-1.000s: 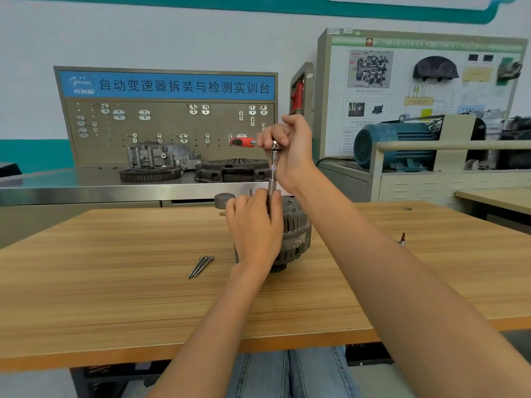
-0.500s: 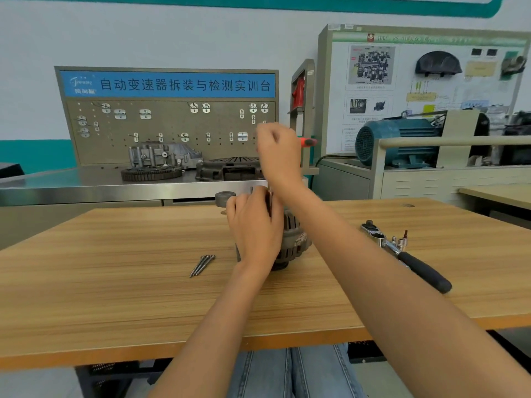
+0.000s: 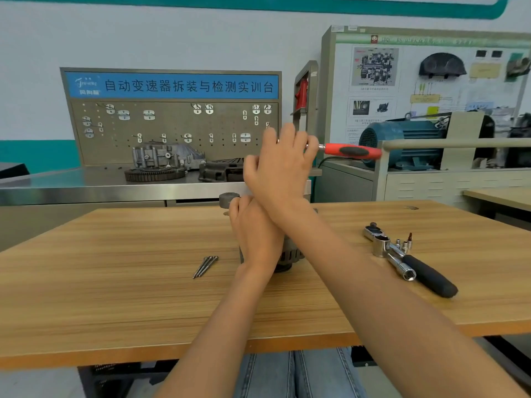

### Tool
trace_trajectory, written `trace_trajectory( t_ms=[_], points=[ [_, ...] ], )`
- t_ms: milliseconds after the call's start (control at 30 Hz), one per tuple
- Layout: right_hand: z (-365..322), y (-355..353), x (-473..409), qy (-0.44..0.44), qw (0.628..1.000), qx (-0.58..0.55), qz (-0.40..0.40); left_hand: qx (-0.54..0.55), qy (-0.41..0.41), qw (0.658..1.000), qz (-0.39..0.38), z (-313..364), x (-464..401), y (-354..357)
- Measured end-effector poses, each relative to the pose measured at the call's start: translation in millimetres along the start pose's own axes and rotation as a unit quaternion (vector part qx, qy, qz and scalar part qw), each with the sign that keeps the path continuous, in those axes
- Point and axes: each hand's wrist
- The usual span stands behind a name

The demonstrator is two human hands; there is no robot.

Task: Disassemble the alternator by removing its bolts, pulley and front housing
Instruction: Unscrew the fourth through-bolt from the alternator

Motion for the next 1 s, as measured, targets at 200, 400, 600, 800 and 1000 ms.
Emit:
trace_trajectory(
  t_ms=[200,400,600,800,1000],
  points=[
    [2.7,-16.5,-20.7,0.051,0.855,-0.508,-0.09,0.041,-0.004,0.999,0.001,1.2,1.3,1.9],
    [8.6,-24.8,-32.5,0.167,0.543,-0.805,-0.173,0.029,0.001,1.0,0.003,-2.0,1.4,3.2],
    [-1.6,-1.1,2.9,0.01,0.993,-0.107,0.048,0.007,0.006,1.0,0.007,-2.5,0.5,1.5],
    [5.5,-12.0,-11.1,0.036,0.934,-0.354,-0.031,0.049,-0.003,0.999,-0.003,1.1,2.0,0.5],
    [14.0,-27.6,-34.9,0.132,0.606,-0.768,-0.161,0.018,0.003,1.0,-0.014,2.9,1.7,-0.6]
  ],
)
Point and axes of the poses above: each hand's wrist, its own x-axis away from the middle knuckle, its own y-axis out of the palm, z = x × y, and after that the axes turned 10 degrees about -z, right-handed
